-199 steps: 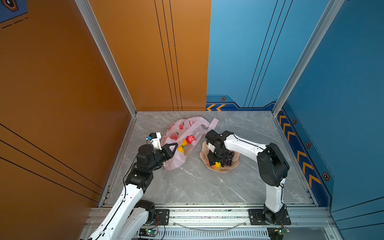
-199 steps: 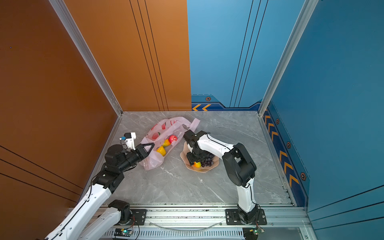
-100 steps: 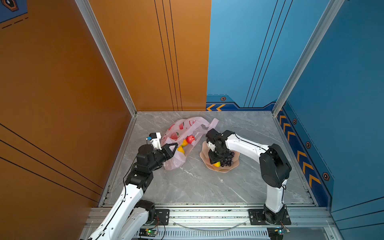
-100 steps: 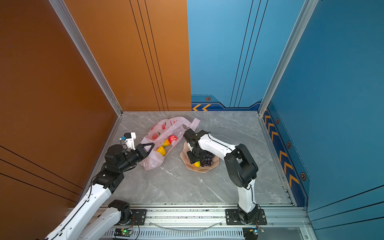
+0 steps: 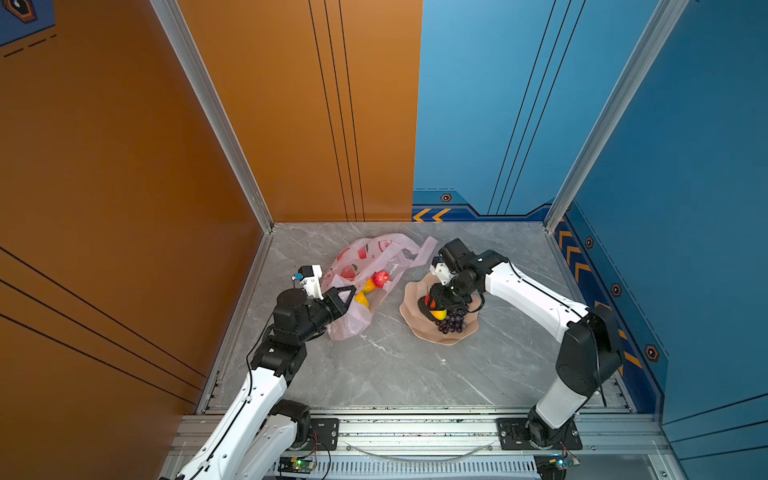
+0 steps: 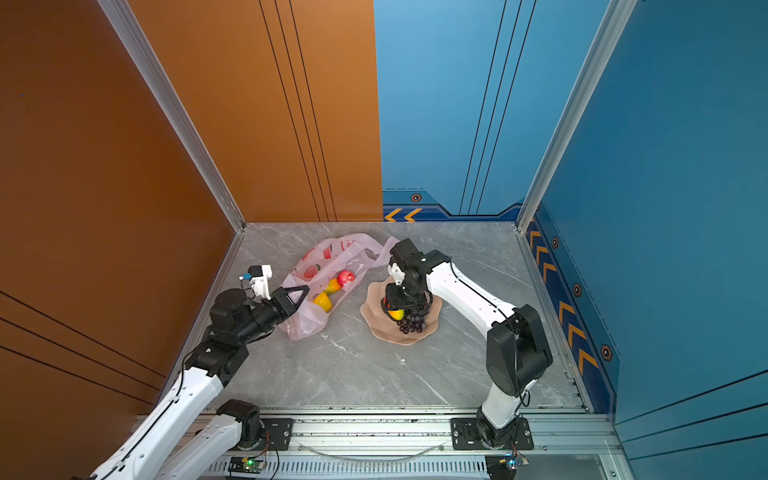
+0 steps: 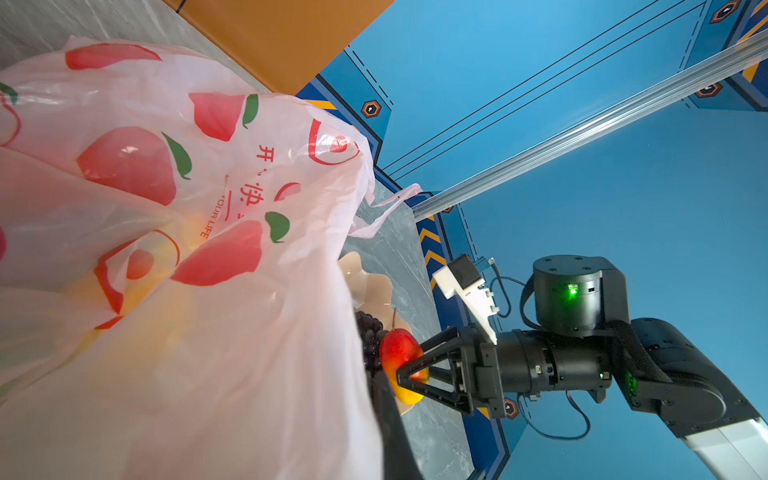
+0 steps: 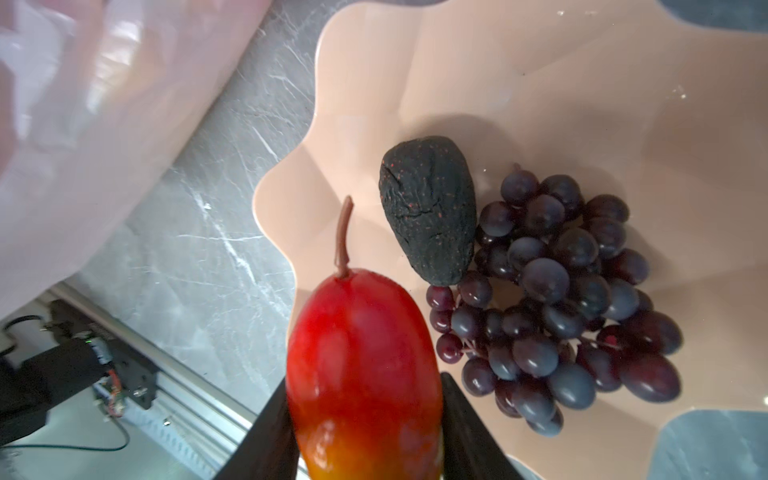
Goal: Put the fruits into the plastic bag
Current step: 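Close the right gripper on the mango and lift it from the bowl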
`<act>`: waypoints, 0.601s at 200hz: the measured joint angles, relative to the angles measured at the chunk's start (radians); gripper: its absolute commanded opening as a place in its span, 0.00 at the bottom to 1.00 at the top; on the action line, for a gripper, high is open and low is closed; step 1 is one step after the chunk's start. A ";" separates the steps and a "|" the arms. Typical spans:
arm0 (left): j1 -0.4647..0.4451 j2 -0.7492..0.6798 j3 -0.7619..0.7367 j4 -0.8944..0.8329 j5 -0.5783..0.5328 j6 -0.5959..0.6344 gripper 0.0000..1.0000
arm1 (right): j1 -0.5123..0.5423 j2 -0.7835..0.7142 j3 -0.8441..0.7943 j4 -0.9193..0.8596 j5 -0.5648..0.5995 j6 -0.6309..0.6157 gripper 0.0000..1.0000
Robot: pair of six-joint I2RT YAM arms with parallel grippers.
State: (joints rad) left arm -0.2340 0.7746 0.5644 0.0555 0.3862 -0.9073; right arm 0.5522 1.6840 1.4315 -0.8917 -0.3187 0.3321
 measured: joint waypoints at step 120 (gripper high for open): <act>-0.016 0.014 0.006 0.001 0.004 -0.002 0.00 | -0.140 -0.319 -0.199 0.410 -0.255 0.328 0.46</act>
State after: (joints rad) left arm -0.2501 0.7883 0.5709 0.0566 0.3904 -0.9092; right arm 0.4126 1.3655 1.2324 -0.4820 -0.5739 0.6605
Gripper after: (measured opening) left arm 0.045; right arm 0.460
